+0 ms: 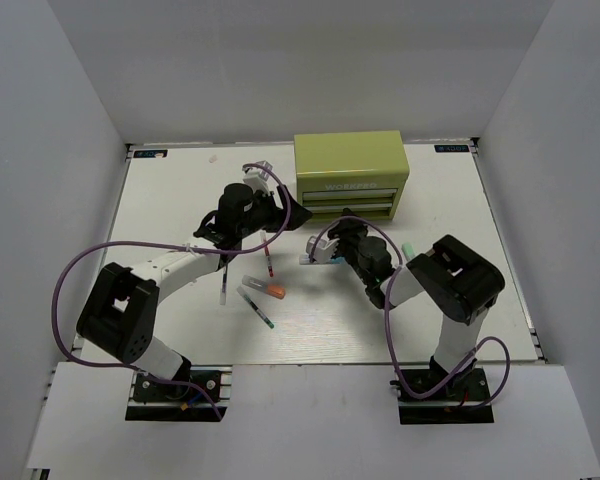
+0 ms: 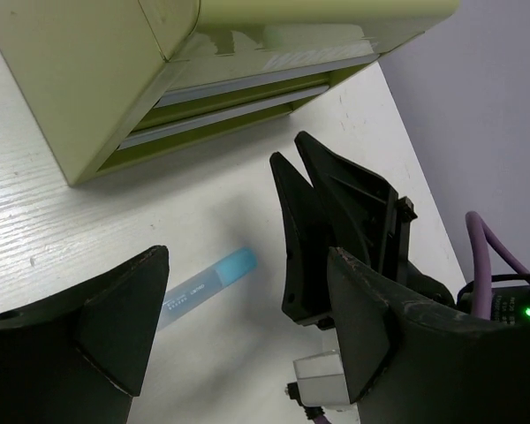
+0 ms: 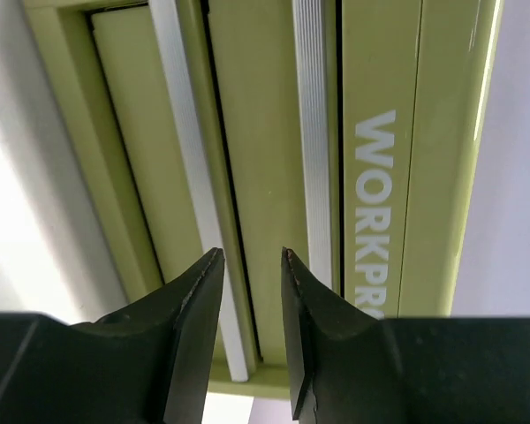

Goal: Sort the stationery into containers
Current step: Open the drawer in the storage box.

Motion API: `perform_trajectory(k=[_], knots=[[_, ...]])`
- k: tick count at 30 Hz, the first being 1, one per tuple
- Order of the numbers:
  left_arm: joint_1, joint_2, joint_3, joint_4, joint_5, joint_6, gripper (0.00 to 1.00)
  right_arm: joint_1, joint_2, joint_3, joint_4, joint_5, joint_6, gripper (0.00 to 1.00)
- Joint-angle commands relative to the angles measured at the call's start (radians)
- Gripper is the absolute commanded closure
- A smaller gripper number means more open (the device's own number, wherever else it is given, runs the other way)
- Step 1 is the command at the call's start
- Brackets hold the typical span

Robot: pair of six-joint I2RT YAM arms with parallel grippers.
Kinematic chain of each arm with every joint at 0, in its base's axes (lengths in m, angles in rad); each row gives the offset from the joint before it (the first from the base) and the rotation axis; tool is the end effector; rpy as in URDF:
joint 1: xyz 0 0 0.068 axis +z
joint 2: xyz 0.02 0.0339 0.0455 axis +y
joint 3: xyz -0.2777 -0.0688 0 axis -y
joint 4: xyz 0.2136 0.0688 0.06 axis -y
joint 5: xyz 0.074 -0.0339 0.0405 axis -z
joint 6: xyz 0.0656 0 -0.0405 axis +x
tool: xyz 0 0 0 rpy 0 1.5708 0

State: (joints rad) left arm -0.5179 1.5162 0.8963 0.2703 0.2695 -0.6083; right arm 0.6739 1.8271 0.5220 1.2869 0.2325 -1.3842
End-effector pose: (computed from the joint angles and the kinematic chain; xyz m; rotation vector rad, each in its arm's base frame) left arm 0.2889 -0.1847 0.2685 0.1008 2.0400 -0.9927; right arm 0.2768 0.2017 0.1893 -1.2979 0.9989 -0.7338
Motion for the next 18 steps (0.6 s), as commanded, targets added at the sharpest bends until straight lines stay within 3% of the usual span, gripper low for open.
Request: perform_trajectory(k=[1, 18], knots=[[0.006, -0.01, 0.033, 0.018, 0.013, 0.016, 0.18, -0.005, 0.021, 0.058, 0.598, -0.001, -0.01, 0.62], [0.015, -0.001, 0.033, 0.018, 0.004, 0.025, 0.18, -0.036, 0.098, 0.197, 0.6, 0.027, -0.013, 0.62]])
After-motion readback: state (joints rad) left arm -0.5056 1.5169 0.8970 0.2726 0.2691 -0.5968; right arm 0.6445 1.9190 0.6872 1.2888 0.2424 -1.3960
